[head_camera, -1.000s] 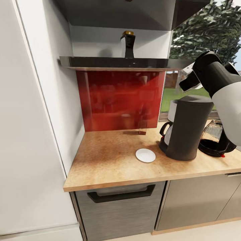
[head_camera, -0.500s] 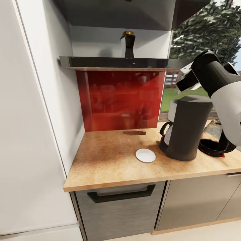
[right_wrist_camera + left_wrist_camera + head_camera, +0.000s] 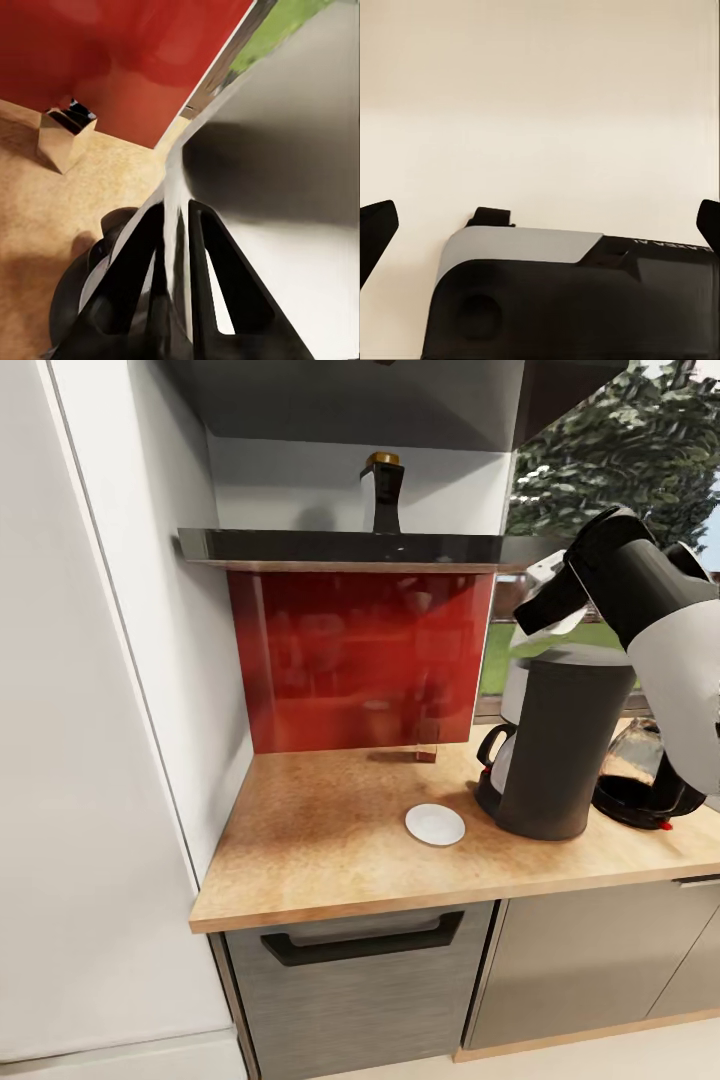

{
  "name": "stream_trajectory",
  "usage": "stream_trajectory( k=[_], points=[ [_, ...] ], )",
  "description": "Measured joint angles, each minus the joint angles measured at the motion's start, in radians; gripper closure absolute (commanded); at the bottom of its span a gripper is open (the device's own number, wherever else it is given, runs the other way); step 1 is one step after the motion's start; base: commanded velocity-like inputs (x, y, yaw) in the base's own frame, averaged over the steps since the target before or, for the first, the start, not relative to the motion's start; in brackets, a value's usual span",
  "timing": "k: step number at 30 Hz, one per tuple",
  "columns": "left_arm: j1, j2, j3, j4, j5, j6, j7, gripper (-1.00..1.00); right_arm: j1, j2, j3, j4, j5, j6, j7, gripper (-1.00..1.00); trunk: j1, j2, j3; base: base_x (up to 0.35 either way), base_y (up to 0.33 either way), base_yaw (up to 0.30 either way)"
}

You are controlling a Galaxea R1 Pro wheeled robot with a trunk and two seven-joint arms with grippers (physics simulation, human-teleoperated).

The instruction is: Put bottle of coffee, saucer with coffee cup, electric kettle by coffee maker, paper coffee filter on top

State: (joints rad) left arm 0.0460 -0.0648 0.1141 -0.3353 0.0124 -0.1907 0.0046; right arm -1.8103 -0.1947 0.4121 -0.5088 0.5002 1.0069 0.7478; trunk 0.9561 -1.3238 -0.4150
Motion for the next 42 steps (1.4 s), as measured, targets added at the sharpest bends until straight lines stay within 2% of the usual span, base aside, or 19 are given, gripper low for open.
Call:
stream_trajectory(
  k=[5,23,27,32,33,42],
  points=[
    [0.000,-0.027,0.001,0.000,0.000,0.000,0.000,-1.00,-0.028,0.009,0.018,-0.028,0.002,0.006,-0.001,1.00,0.000,0.000,0.000,0.000,0.000,0.000],
    [0.000,-0.027,0.001,0.000,0.000,0.000,0.000,-1.00,-0.128,0.009,0.018,-0.035,0.002,0.006,-0.001,1.00,0.000,0.000,0.000,0.000,0.000,0.000],
    [0.000,-0.039,0.000,0.001,0.000,-0.001,0.002,-1.00,-0.111,0.010,0.008,-0.019,-0.001,-0.006,0.004,1.00,0.000,0.000,0.000,0.000,0.000,0.000],
    [0.000,-0.041,0.000,0.001,0.000,-0.001,0.002,-1.00,-0.084,0.010,0.007,0.010,-0.001,-0.009,0.007,1.00,0.000,0.000,0.000,0.000,0.000,0.000],
    [0.000,-0.041,0.000,0.001,0.000,-0.001,0.002,-1.00,-0.082,0.010,0.007,0.048,0.000,-0.009,0.008,1.00,0.000,0.000,0.000,0.000,0.000,0.000],
    [0.000,-0.042,0.001,0.001,0.000,-0.002,0.002,-1.00,-0.081,0.011,0.012,0.116,0.000,-0.010,0.037,1.00,0.000,0.000,0.000,0.000,0.000,0.000]
  ],
)
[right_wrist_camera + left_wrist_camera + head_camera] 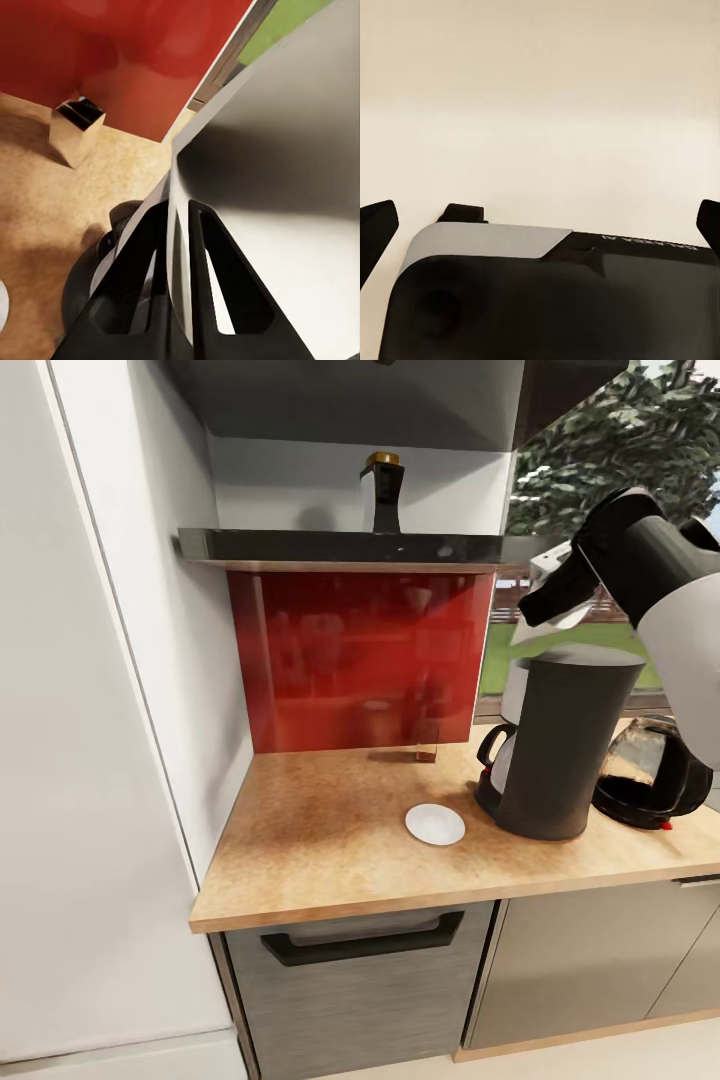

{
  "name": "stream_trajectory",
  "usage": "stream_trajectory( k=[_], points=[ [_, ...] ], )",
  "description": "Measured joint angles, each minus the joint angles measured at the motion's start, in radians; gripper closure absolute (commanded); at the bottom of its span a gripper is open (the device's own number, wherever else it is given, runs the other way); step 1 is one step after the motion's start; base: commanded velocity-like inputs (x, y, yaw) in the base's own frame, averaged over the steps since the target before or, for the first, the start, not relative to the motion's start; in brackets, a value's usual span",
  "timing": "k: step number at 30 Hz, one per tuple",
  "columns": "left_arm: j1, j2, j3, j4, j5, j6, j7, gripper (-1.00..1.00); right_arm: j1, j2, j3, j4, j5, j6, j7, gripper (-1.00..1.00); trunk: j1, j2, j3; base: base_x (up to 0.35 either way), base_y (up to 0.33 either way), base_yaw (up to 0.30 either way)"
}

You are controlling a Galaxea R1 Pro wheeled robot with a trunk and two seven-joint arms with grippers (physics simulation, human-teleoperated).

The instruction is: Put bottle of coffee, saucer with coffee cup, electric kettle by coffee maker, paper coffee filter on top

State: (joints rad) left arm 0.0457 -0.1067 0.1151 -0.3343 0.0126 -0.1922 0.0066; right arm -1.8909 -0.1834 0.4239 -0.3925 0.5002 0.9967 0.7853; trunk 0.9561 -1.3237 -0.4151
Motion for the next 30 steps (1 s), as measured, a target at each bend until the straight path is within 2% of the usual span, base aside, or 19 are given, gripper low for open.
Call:
stream_trajectory(
  k=[2,11,13,26,28,30],
  points=[
    [0.000,0.000,0.000,0.000,0.000,0.000,0.000,-1.00,0.000,0.000,0.002,0.005,0.001,0.000,0.003,1.00,0.000,0.000,0.000,0.000,0.000,0.000],
    [0.000,0.000,0.000,0.000,0.000,0.000,0.000,-1.00,0.000,0.003,0.057,0.007,0.001,0.001,0.008,1.00,0.000,0.000,0.000,0.000,0.000,0.000],
    [0.000,0.000,0.000,0.000,0.000,0.000,-0.001,-1.00,0.000,0.014,0.065,0.007,0.001,0.002,0.008,1.00,0.000,0.000,0.000,0.000,0.000,0.000],
    [0.000,0.000,0.000,0.000,0.000,0.000,0.000,-1.00,0.000,0.034,0.076,0.008,0.012,0.003,0.008,1.00,0.000,0.000,0.000,0.000,0.000,0.000],
    [0.000,0.000,0.000,0.000,0.000,0.000,0.000,-1.00,0.000,0.034,0.130,0.008,0.042,0.003,0.009,1.00,0.000,0.000,0.000,0.000,0.000,0.000],
    [0.000,0.000,0.000,0.000,0.000,0.000,0.000,-1.00,0.000,0.034,0.151,0.009,0.050,0.003,0.010,1.00,0.000,0.000,0.000,0.000,0.000,0.000]
  ],
)
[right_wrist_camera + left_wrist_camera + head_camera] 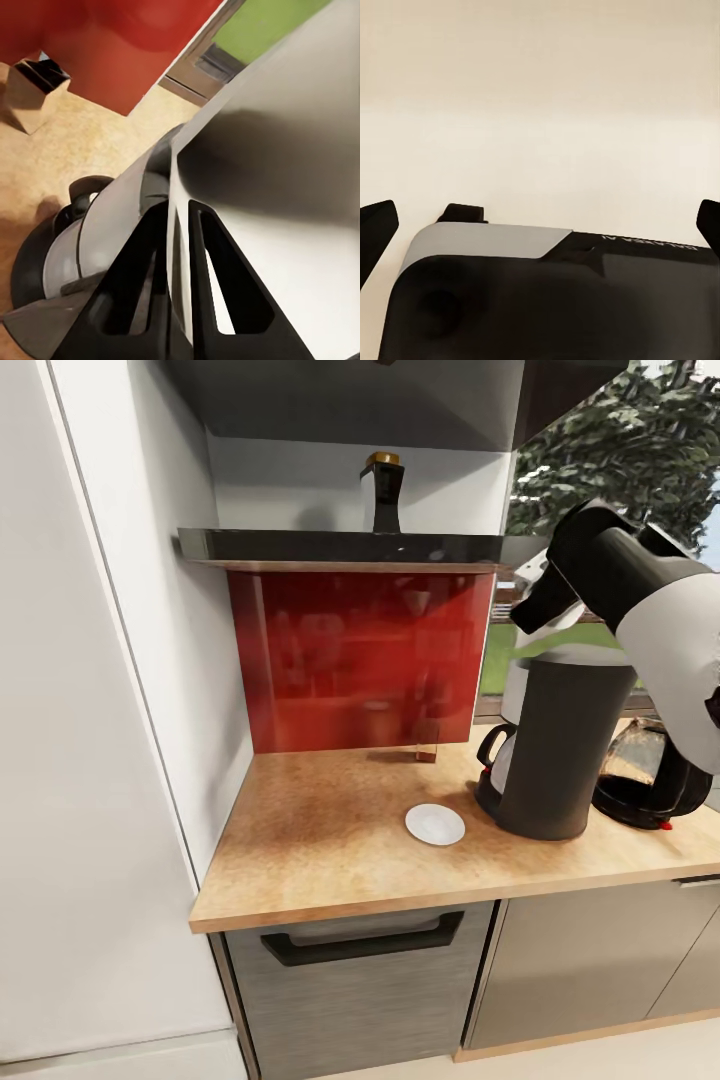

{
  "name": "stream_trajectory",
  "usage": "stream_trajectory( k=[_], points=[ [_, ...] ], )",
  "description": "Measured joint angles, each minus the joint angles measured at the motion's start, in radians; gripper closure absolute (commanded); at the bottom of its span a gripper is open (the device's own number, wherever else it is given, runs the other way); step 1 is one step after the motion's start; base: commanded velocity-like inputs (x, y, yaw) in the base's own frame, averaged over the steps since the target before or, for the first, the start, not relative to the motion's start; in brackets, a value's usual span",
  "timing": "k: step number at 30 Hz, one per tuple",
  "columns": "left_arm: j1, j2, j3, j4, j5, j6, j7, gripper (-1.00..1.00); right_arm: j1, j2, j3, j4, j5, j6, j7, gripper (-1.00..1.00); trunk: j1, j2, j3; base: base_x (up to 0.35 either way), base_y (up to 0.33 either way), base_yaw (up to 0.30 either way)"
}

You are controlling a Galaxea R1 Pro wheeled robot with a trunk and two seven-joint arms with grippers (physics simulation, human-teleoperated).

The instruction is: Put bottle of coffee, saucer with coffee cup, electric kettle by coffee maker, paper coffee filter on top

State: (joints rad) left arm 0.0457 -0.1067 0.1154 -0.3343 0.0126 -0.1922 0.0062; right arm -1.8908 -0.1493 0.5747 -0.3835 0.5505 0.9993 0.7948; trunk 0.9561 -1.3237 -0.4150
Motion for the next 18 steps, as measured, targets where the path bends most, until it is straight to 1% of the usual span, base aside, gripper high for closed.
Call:
stream_trajectory(
  k=[6,18],
  points=[
    [0.000,0.000,0.000,0.000,0.000,0.000,0.000,-1.00,0.000,0.000,0.014,0.000,0.005,0.000,0.000,1.00,0.000,0.000,0.000,0.000,0.000,0.000],
    [0.000,0.000,0.000,0.000,0.000,0.000,0.000,-1.00,0.000,0.000,0.015,0.000,0.007,0.001,0.000,1.00,0.000,0.000,0.000,0.000,0.000,0.000]
  ],
)
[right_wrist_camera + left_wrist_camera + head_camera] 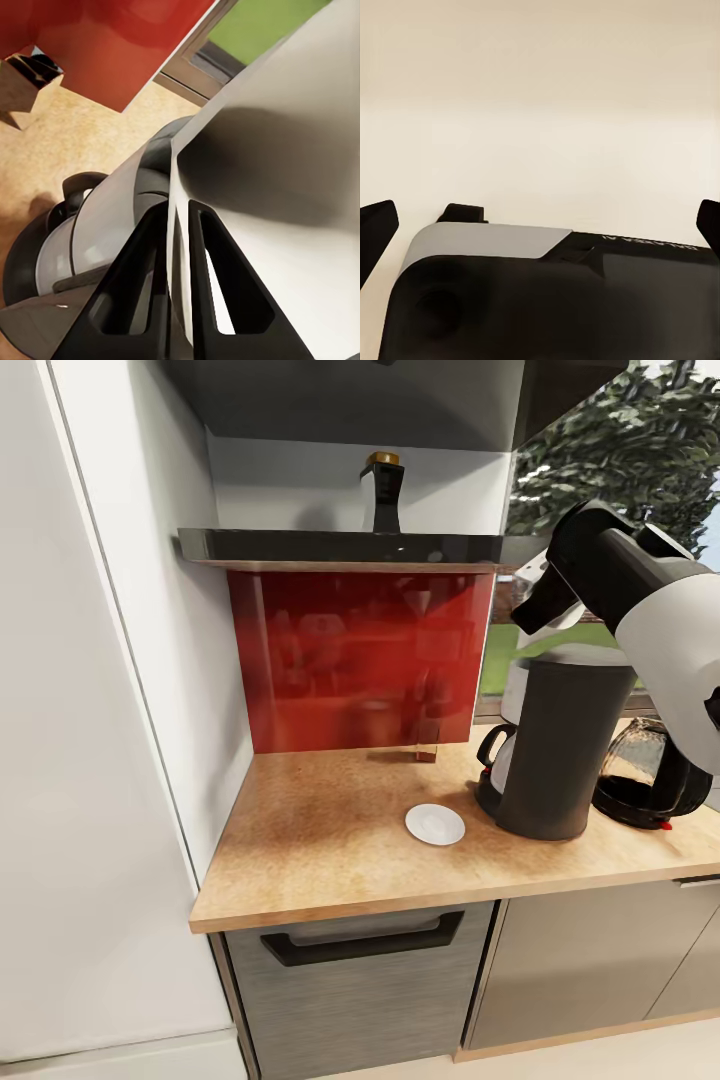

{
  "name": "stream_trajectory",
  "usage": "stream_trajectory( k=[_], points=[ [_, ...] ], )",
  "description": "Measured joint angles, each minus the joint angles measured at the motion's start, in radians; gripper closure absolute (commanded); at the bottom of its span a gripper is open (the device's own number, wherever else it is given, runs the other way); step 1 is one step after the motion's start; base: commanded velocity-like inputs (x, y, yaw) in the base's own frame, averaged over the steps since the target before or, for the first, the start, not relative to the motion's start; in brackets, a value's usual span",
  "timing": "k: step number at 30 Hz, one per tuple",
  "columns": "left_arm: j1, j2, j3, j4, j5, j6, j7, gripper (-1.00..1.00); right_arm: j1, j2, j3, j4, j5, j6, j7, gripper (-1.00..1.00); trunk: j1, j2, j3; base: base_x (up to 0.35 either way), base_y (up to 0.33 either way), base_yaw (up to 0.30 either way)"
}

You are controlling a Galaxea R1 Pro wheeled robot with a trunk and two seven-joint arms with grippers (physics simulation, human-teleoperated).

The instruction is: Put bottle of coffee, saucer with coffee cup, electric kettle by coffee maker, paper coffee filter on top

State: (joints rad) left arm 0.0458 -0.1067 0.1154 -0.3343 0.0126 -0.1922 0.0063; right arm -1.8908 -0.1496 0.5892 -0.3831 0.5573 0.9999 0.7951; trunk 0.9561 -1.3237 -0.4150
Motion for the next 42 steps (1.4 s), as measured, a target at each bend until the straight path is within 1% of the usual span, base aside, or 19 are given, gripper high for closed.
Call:
stream_trajectory(
  k=[5,10,16,42],
  points=[
    [0.000,0.000,0.000,0.000,0.000,0.000,0.001,-1.00,0.000,0.000,0.002,0.005,0.000,0.001,0.000,1.00,0.000,0.000,0.000,0.000,0.000,0.000],
    [0.000,0.000,0.000,0.000,0.000,0.000,0.000,-1.00,0.000,0.000,0.027,0.031,0.000,0.001,0.000,1.00,0.000,0.000,0.000,0.000,0.000,0.000],
    [0.000,0.000,0.000,0.000,0.000,0.000,0.000,-1.00,0.000,0.001,0.039,0.035,0.001,0.002,0.000,1.00,0.000,0.000,0.000,0.000,0.000,0.000],
    [0.000,0.000,0.000,0.000,0.000,0.000,0.000,-1.00,0.000,0.003,0.041,0.035,0.002,0.002,0.000,1.00,0.000,0.000,0.000,0.000,0.000,0.000]
  ],
)
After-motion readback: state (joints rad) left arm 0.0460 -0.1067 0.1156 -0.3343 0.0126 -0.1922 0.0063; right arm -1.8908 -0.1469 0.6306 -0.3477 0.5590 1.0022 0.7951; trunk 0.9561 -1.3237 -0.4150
